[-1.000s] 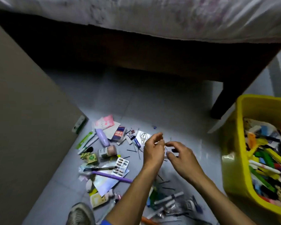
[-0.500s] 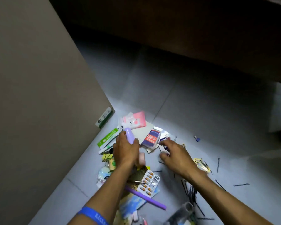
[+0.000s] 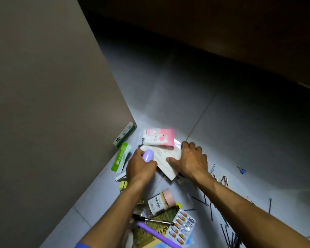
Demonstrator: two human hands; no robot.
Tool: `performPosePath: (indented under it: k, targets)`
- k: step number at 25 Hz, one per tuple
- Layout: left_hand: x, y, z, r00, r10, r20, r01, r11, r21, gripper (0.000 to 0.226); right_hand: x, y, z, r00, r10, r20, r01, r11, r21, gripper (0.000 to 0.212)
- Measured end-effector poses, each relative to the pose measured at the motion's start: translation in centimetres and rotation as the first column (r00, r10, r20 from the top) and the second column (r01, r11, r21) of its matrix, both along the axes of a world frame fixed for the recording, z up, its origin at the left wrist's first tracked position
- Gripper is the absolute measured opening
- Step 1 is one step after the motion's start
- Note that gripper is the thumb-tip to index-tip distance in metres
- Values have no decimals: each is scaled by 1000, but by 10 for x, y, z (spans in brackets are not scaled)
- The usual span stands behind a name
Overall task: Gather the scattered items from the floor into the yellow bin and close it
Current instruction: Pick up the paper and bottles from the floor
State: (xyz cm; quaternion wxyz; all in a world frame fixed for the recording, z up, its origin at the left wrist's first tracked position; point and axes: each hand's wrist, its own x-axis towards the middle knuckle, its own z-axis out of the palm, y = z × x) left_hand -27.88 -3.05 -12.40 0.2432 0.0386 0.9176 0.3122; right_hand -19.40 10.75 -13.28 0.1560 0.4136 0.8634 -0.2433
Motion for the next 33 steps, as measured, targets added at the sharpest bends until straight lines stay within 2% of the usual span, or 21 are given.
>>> performPosePath:
  k: [3, 7, 9, 11, 13, 14, 15, 17, 19, 21, 22, 24, 26, 27, 29, 31, 33]
  targets:
    - [-17, -8, 1, 993, -100, -65, 92, 990, -109, 17, 12, -4, -7, 999, -50, 1, 50, 990, -130, 73]
    - [-14, -21, 2, 1000, -2, -3, 3, 1000, 14, 15, 30, -4, 2, 990, -121, 70, 139, 911, -388, 41]
    - [-15, -20, 7, 999, -31, -22, 33, 996, 85, 13, 46, -1, 8, 987, -158, 13, 143, 854, -501, 28]
    - [-25, -15, 13, 998, -30, -62, 38, 989, 142, 5, 62, 2, 19, 958, -266, -102, 148, 769, -622, 19]
    - [-39, -10, 19, 994, -28, -104, 37, 996, 83, 21, 76, 4, 33, 909, -382, -168, 151, 676, -721, 17]
    - [-45, -11, 20, 986, -64, -157, 62, 998, -13, 29, 81, 5, 38, 893, -411, -183, 148, 652, -744, 18]
    - [-48, -14, 17, 968, -144, -207, 118, 984, -136, 36, 82, 6, 42, 889, -415, -195, 142, 653, -744, 19]
    - [-44, -22, 9, 936, -291, -198, 219, 922, -321, 47, 78, 10, 46, 899, -381, -216, 120, 689, -714, 21]
    - [-33, -32, -3, 956, -257, -140, 202, 926, -320, 49, 59, 20, 45, 920, -275, -280, 21, 748, -664, 22]
    - [-27, -35, -11, 965, -207, -162, 166, 957, -237, 32, 25, 33, 41, 928, -102, -358, -113, 838, -533, 24]
    - [-25, -36, -12, 962, -203, -181, 165, 964, -207, 22, 4, 38, 38, 927, -2, -376, -172, 887, -429, 33]
    - [-21, -36, -13, 952, -229, -203, 199, 967, -157, 16, -37, 46, 29, 924, 178, -338, -261, 940, -221, 69]
    - [-13, -38, -15, 924, -320, -211, 292, 944, -156, 14, -65, 45, 19, 932, 278, -233, -317, 936, -152, 102]
    - [-9, -40, -17, 885, -419, -205, 379, 902, -208, 10, -72, 44, 15, 935, 309, -174, -337, 927, -162, 110]
    - [-6, -44, -22, 809, -571, -142, 522, 807, -276, 11, -76, 45, 9, 946, 311, -87, -323, 925, -202, 101]
    - [-5, -48, -19, 830, -557, -44, 540, 820, -190, 31, -70, 44, 9, 970, 235, -60, -242, 942, -234, 71]
    - [-5, -53, -15, 829, -558, 17, 556, 821, -131, 56, -58, 38, 8, 984, 173, -38, -176, 944, -280, 50]
